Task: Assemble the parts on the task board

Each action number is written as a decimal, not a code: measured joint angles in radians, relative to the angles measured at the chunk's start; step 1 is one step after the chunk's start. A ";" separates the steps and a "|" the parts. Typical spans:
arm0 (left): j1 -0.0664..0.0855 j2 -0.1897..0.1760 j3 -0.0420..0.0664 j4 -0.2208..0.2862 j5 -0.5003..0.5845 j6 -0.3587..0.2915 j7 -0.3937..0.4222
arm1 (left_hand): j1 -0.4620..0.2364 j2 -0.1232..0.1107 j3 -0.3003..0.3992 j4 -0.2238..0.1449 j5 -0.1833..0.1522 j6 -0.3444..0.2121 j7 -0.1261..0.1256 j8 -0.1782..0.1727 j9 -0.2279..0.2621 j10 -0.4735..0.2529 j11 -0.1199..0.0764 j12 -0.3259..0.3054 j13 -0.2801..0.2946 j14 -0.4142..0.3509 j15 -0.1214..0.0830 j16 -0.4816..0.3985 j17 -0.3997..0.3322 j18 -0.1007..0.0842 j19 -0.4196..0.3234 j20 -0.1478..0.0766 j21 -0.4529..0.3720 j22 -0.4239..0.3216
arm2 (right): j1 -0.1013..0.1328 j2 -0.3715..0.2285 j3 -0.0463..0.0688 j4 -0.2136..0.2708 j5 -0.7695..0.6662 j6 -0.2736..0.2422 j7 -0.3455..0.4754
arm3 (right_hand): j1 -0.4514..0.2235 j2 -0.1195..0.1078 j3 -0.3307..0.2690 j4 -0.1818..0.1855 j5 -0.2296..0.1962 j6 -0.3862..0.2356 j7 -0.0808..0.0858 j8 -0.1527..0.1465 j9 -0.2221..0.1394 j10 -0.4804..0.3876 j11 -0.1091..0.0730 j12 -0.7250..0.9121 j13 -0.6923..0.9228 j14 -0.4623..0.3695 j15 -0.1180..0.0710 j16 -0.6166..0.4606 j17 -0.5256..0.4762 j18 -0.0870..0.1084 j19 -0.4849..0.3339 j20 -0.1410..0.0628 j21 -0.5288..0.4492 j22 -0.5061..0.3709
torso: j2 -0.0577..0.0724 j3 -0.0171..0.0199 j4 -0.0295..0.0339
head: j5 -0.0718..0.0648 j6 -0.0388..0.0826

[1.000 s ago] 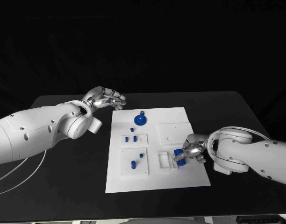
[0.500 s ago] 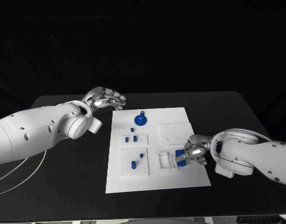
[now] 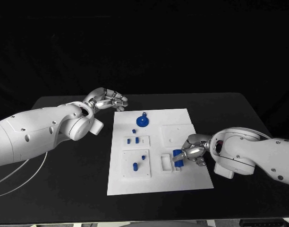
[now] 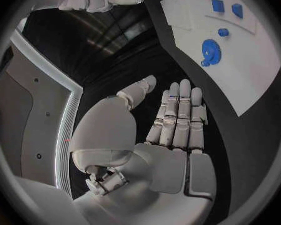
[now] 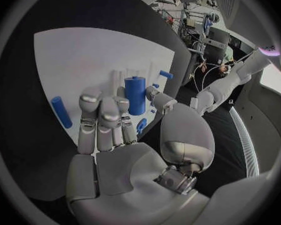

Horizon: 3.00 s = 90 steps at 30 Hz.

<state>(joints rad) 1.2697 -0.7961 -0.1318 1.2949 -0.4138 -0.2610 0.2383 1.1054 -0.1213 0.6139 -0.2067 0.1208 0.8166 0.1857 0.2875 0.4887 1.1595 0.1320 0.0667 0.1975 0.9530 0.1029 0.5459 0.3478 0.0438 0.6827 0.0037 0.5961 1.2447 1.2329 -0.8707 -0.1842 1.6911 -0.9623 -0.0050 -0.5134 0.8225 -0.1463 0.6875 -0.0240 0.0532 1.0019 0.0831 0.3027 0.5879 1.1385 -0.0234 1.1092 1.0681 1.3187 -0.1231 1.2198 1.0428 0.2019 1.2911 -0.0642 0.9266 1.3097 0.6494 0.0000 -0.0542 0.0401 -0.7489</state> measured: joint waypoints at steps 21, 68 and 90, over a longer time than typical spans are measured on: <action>0.000 -0.002 0.000 0.000 0.000 0.002 -0.001 | 0.000 0.000 0.000 0.000 0.000 0.000 0.000 0.000 0.000 0.000 0.000 0.000 -0.001 0.000 0.000 -0.004 0.002 0.000 0.000 0.000 -0.004 0.001 | -0.002 0.071 0.000 -0.036 0.010 0.050 -0.036 | -0.025 -0.014 -0.006 0.009 0.000 0.003 0.003 -0.002 0.004 0.000 0.000 -0.007 0.006 -0.002 -0.002 0.000 -0.001 0.001 0.000 0.000 0.000 0.000 | 0.000 -0.0002 -0.0003 | 0.009 -0.003; 0.000 -0.006 0.000 0.000 0.000 0.002 -0.002 | 0.000 0.000 0.000 0.000 0.000 0.000 0.000 0.004 0.000 0.000 0.000 0.000 -0.002 0.000 0.000 -0.004 0.006 0.000 0.000 0.000 -0.004 0.003 | -0.011 0.037 0.000 -0.014 -0.032 0.067 0.030 | -0.095 0.018 -0.297 -0.203 0.000 -0.010 0.000 -0.021 0.033 -0.004 -0.004 -0.038 0.038 -0.012 -0.011 -0.010 -0.001 0.001 -0.031 -0.026 -0.006 0.000 | 0.000 0.0009 -0.0018 | 0.019 -0.008; 0.000 -0.006 0.000 0.000 0.000 0.004 -0.003 | -0.004 0.004 0.000 0.005 0.000 0.000 0.000 0.004 0.000 0.000 0.000 0.000 -0.003 0.000 0.000 -0.008 0.008 0.000 0.000 0.000 -0.004 0.004 | -0.014 0.068 0.000 -0.039 -0.045 0.074 0.024 | -0.063 0.082 -0.168 -0.149 0.000 0.018 -0.001 -0.026 0.034 0.016 -0.009 -0.049 0.048 -0.004 -0.010 -0.010 0.000 0.001 -0.013 -0.011 -0.006 -0.002 | 0.000 0.0005 -0.0009 | 0.014 -0.012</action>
<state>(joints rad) 1.2697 -0.8022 -0.1318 1.2947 -0.4137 -0.2573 0.2353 1.1018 -0.1176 0.6137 -0.2022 0.1208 0.8166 0.1857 0.2913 0.4887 1.1595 0.1320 0.0667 0.1942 0.9530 0.1029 0.5380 0.3558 0.0437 0.6827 0.0037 0.5921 1.2487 1.2190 -0.8030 -0.1843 1.6522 -1.0071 0.0695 -0.4891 0.7597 -0.0648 0.5194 -0.1731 0.0533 1.0198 0.0823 0.2765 0.6219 1.1546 -0.0322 1.0598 1.1161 1.3148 -0.1331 1.2102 1.0431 0.2033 1.2777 -0.0756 0.9205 1.3078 0.6495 0.0005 -0.0550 0.0544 -0.7611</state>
